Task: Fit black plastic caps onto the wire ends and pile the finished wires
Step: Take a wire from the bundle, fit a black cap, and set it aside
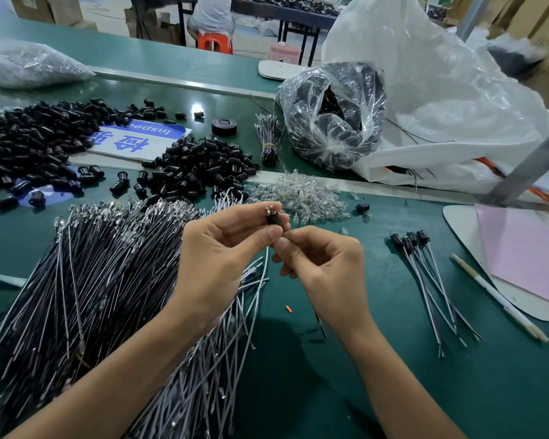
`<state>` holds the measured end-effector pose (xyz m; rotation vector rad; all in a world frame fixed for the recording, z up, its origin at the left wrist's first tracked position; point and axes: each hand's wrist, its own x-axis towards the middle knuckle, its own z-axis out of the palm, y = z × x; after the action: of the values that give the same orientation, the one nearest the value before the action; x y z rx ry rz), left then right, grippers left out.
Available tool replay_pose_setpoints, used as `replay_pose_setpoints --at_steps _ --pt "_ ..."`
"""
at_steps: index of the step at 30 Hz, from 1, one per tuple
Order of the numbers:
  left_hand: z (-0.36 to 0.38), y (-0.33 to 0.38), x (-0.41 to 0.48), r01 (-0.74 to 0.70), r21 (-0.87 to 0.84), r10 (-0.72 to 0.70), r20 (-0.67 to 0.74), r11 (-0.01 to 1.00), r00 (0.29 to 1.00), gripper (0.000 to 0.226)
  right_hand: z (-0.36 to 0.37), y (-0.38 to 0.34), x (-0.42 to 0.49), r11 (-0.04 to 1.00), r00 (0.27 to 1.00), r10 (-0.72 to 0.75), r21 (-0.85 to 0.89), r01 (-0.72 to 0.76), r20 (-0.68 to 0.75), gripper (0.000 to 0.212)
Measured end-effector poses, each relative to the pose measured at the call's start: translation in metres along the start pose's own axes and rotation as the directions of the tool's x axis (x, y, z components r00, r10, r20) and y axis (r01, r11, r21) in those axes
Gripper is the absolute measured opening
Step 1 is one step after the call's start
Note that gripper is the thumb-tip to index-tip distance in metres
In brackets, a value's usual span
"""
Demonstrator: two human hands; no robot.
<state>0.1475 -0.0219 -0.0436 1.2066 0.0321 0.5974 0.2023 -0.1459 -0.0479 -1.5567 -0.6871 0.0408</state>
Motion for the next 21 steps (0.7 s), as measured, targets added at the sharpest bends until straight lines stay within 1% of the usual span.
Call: replay_pose_setpoints --at_steps 6,12,21 --pt "-0.0002 0.0021 0.0015 0.017 0.013 -0.017 0.012 1.0 1.0 0.03 -0.0006 0.0005 -0.0003 0.999 1.0 -0.03 -0.041 0.03 -0.003 0.017" --pt "-0.0016 0.0069 0.0034 0.001 0.02 -0.001 0.008 1.0 1.0 0.032 -0.0019 0.0022 -0.0012 0.995 0.999 -0.043 -0.095 0.042 -0.014 0.007" --pt "-0.0017 0.0064 0.002 -0.006 0.005 0.006 0.026 1.0 1.0 0.03 -0.0006 0.0021 -0.0017 0.988 0.997 -0.076 -0.138 0.073 -0.022 0.009"
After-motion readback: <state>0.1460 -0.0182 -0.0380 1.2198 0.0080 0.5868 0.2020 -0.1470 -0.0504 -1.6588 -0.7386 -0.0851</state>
